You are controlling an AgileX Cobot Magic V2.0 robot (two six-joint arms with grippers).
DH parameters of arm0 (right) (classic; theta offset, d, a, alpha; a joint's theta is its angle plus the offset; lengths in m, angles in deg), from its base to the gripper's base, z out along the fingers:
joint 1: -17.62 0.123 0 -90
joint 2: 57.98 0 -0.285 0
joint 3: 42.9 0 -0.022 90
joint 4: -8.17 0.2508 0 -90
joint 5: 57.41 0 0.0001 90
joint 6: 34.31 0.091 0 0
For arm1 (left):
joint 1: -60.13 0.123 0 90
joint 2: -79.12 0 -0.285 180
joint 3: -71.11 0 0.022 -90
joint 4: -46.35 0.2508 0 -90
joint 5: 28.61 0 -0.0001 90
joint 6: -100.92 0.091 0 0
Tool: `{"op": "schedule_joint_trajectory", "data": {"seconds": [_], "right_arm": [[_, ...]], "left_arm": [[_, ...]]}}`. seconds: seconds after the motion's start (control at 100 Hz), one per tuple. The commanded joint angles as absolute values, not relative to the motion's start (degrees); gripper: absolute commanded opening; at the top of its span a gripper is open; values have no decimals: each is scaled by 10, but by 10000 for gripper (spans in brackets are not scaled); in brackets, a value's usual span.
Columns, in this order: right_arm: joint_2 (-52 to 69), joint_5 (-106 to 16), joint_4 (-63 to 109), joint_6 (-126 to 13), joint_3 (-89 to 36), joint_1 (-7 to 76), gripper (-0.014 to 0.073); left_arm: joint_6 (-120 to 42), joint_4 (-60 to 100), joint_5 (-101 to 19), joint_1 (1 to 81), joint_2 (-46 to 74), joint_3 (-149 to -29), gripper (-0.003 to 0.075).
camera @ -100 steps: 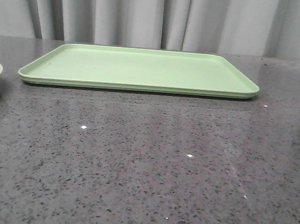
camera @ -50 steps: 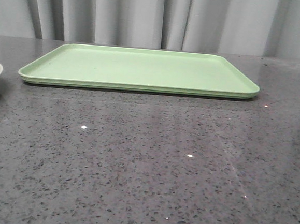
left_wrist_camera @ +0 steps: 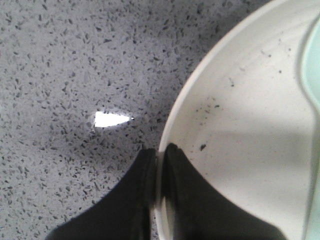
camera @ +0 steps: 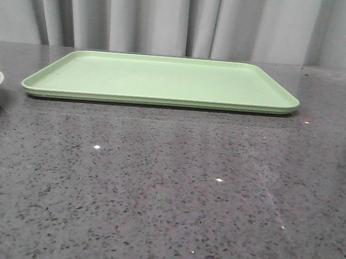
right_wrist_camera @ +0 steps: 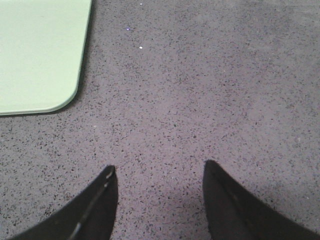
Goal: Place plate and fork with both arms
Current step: 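Lift the plate with the left gripper and carry it over the tray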
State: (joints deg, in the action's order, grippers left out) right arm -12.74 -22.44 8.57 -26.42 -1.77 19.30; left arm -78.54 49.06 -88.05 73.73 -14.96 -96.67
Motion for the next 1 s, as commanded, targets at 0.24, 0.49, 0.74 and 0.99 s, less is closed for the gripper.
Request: {"op": "schedule_joint_trajectory", "data": {"seconds": [0.24,0.49,0.74,0.99], "right_arm": [[-123,-264,82,-267,-38,190,404],[-123,-263,82,-267,-38,190,404],[-123,-262,82,-267,-38,191,404],[-123,-261,82,-267,-38,191,404]], "left_arm": [[-758,432,-887,763,-105,-984,-20],[-738,382,-889,801,-41,-984,-20],[-726,337,-891,804,2,-988,-20],[-702,246,-892,804,4,-1016,-20]]}}
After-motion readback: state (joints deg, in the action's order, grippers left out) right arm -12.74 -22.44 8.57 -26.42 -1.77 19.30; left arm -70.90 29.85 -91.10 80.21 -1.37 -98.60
